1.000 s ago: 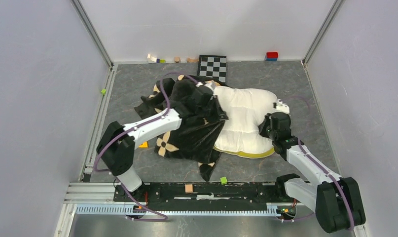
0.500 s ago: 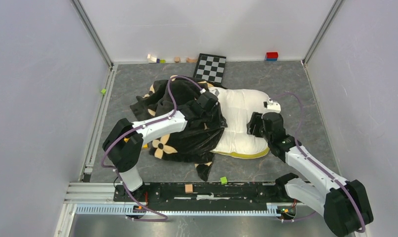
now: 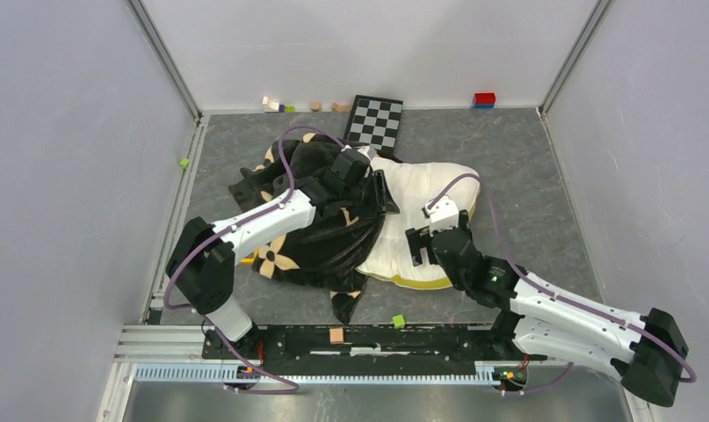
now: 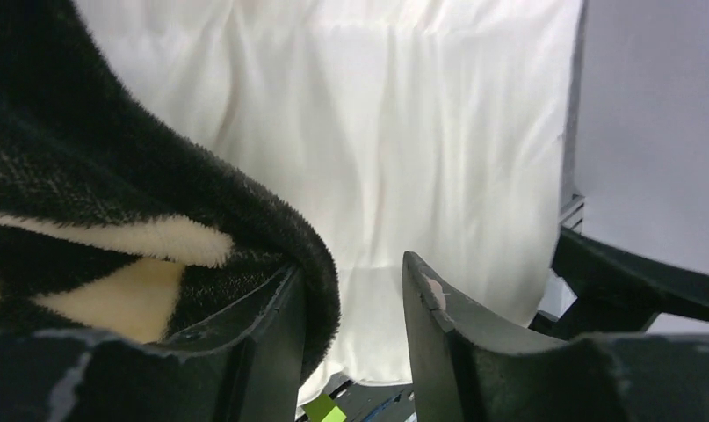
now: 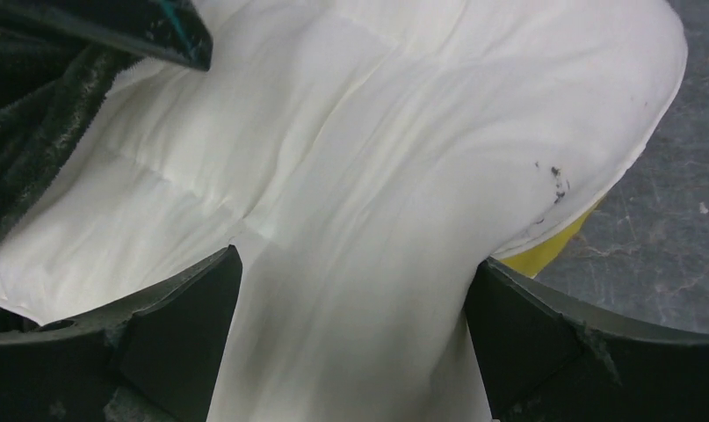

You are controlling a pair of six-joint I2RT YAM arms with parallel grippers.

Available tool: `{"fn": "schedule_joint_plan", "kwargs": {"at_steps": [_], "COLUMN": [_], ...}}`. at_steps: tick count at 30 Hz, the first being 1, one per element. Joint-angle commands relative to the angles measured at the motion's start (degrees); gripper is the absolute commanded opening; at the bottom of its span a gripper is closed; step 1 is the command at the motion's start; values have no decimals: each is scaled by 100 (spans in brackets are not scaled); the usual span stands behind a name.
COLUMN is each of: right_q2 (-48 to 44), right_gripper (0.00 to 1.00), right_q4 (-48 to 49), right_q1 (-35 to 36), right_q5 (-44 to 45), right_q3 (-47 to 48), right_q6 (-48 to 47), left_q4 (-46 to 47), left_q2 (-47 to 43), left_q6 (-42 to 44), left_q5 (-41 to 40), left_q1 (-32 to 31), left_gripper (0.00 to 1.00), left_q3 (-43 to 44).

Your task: Put the pillow into the pillowcase

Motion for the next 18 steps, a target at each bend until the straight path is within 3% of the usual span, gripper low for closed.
{"fn": "schedule_joint_plan", "kwargs": {"at_steps": [1,5,9,15,18], "right_q2": [114,-40,-172,-71,358], "right_gripper": [98,98,98,98,98], "right_q4": [-25,-1054,-1625,-463,-228], "right_q1": [372,364,315,342,561], "right_q5": [1120,2080,2171,282,-51], "right_q3": [632,1066,1390,1160,1195], "right_q6": [-12,798,1194,-82,-277], "left_q4": [-89,-137,-120,-480,-581], "left_q2": [-303,-461,-800,-1208,-1344], "left_q6": [321,343,397,646,732], "left_q5": [313,379,440,190,102], "left_q1": [70,111,125,202,279], "left_gripper": [51,62,77,87,92], "left_q3": [526,548,519,513,442]}}
